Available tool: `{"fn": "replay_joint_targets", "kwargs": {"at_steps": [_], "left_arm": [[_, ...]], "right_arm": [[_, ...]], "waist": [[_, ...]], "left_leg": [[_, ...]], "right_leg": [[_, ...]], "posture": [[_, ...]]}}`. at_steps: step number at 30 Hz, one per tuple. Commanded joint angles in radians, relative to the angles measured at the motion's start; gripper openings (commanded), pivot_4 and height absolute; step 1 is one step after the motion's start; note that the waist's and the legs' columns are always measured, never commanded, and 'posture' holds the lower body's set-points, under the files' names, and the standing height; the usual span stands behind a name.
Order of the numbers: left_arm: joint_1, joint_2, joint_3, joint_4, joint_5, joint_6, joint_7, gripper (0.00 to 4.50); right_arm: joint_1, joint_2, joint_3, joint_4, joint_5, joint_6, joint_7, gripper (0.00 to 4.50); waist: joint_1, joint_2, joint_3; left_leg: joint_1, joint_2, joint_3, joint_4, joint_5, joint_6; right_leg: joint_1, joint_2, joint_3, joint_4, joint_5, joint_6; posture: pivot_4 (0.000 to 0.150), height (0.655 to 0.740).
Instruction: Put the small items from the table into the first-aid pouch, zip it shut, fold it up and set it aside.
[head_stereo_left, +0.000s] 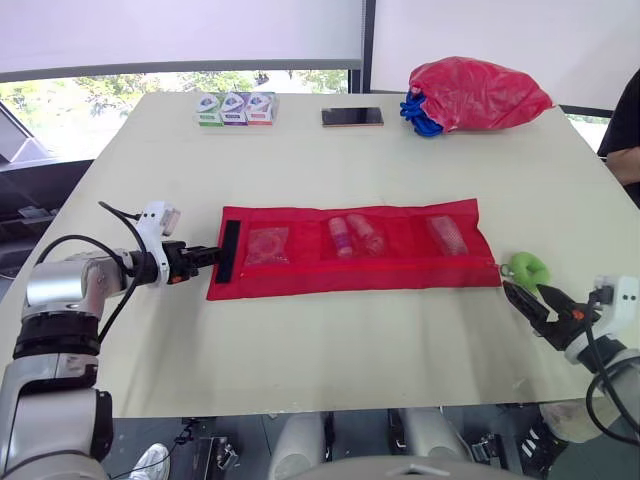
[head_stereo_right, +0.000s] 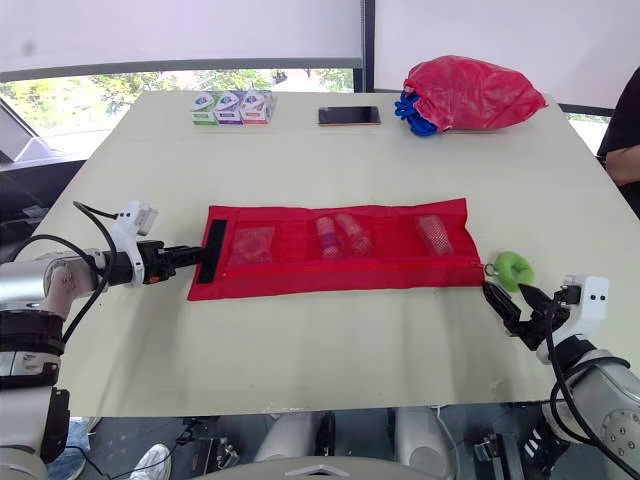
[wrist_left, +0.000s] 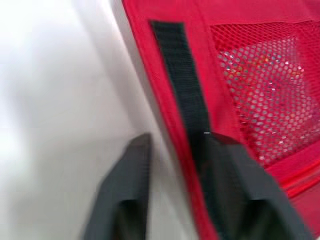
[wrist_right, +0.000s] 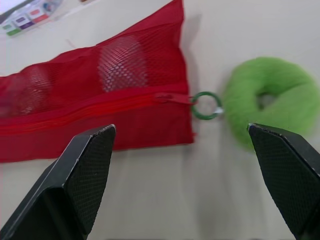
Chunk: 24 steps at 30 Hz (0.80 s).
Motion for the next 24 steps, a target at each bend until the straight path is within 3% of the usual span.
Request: {"fn": "replay_joint_targets", "kwargs": {"at_steps": [1, 3, 7, 11, 17, 24], "left_arm": [[0.016, 0.029, 0.011, -0.047, 0.020, -0.113, -0.088, 3.63], [0.031, 0.023, 0.038, -0.088, 0.002, -0.203, -0.163, 4.42], [0.065, 0.012, 0.065, -0.248, -0.073, -0.271, -0.307, 4.42], [0.085, 0.015, 0.029, -0.394, -0.071, -0.326, -0.380, 4.42], [0.041, -0.007, -0.016, -0.618, -0.134, -0.290, -0.413, 4.42], [-0.028, 0.001, -0.048, -0.721, -0.187, -0.226, -0.433, 4.42]], "right_arm": [[0.009, 0.014, 0.030, -0.040, 0.016, 0.007, -0.032, 4.50], [0.015, 0.031, 0.049, -0.039, 0.015, 0.008, -0.061, 4.50], [0.013, 0.064, 0.074, -0.041, 0.031, 0.024, -0.115, 4.50], [-0.015, 0.105, 0.082, -0.031, 0.059, 0.050, -0.203, 4.50], [-0.072, 0.185, 0.055, 0.003, 0.091, 0.050, -0.355, 4.50], [-0.135, 0.257, 0.056, 0.023, 0.198, 0.047, -0.470, 4.50]], "waist": [[0.001, 0.000, 0.000], [0.003, -0.001, 0.001], [0.015, -0.005, 0.002], [0.022, -0.005, 0.002], [0.022, -0.006, 0.002], [0.016, -0.006, 0.002]], "left_leg": [[-0.001, 0.000, 0.000, 0.000, 0.000, 0.000], [-0.002, 0.000, 0.001, 0.000, 0.000, 0.000], [-0.005, -0.001, 0.001, 0.000, 0.000, 0.000], [-0.005, -0.001, 0.001, 0.000, -0.001, 0.001], [-0.005, 0.000, 0.002, 0.000, -0.001, 0.001], [-0.003, 0.000, 0.005, 0.001, -0.001, 0.001]], "right_leg": [[-0.001, -0.001, 0.000, 0.000, 0.000, 0.000], [-0.002, -0.003, -0.001, 0.000, 0.000, 0.000], [-0.005, -0.008, -0.004, -0.001, 0.000, -0.001], [-0.005, -0.009, -0.004, -0.002, 0.000, -0.001], [-0.005, -0.011, -0.007, -0.002, 0.001, -0.002], [-0.004, -0.002, -0.007, -0.001, -0.001, 0.002]], "posture": [[0.150, 0.7400], [0.150, 0.7400], [0.150, 0.7400], [0.150, 0.7400], [0.150, 0.7400], [0.150, 0.7400]]}}
